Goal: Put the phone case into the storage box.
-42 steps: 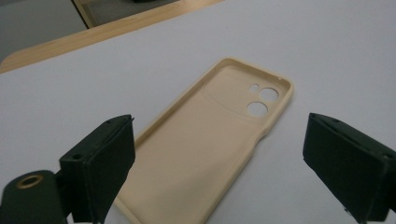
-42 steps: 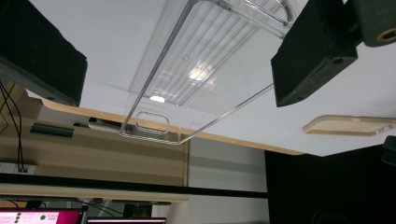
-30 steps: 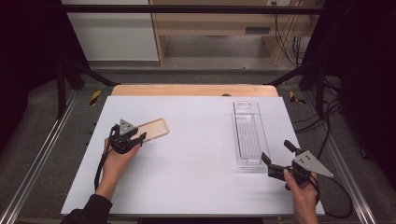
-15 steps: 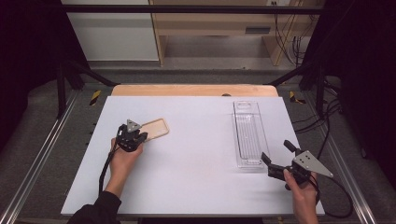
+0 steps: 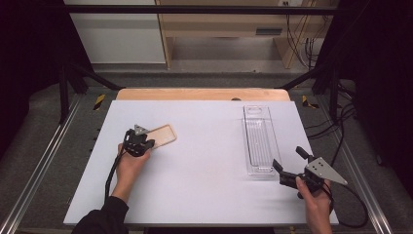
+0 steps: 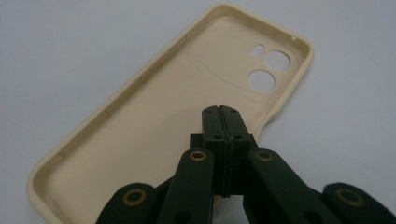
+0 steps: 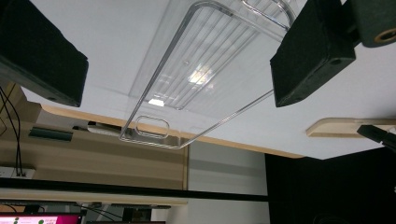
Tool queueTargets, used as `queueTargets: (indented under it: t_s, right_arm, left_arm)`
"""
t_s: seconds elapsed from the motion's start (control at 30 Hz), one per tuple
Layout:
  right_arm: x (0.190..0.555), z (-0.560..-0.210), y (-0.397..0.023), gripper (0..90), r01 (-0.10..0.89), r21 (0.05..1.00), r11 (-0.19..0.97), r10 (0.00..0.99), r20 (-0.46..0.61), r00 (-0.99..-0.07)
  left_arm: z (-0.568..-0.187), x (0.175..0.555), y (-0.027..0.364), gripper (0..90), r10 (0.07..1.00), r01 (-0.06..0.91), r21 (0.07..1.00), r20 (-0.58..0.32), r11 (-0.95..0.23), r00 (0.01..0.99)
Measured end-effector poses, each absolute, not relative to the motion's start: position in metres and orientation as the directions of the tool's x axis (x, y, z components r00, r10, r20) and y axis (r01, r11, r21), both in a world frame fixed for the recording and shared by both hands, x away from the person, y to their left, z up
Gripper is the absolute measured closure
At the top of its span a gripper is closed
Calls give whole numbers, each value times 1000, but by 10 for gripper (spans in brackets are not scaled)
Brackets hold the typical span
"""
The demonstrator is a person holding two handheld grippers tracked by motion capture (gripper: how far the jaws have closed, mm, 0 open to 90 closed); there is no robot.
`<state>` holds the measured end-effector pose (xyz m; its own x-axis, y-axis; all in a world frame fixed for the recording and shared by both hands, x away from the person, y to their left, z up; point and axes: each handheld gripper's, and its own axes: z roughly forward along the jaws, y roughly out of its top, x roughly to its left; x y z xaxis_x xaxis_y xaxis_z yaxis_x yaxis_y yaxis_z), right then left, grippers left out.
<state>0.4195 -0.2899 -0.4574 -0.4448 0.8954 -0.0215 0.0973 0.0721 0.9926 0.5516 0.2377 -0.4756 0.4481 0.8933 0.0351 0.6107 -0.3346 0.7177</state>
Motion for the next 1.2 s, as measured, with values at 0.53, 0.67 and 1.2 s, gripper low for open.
queueTargets:
  t_s: [0.53, 0.67, 1.2]
  right_arm:
    - [420, -459, -290, 44, 108, 991, 79, 896, -24, -442]
    - [420, -459, -289, 44, 112, 991, 79, 897, -22, -442]
    - [420, -460, -289, 44, 116, 990, 85, 898, -26, -438]
  left_arm:
    - [-473, 500, 220, 900, 793, 572, 690, 5, -444, 610]
    - [-473, 482, 215, 900, 768, 551, 686, 17, -474, 640]
    - [-476, 451, 226, 900, 769, 553, 705, -18, -443, 639]
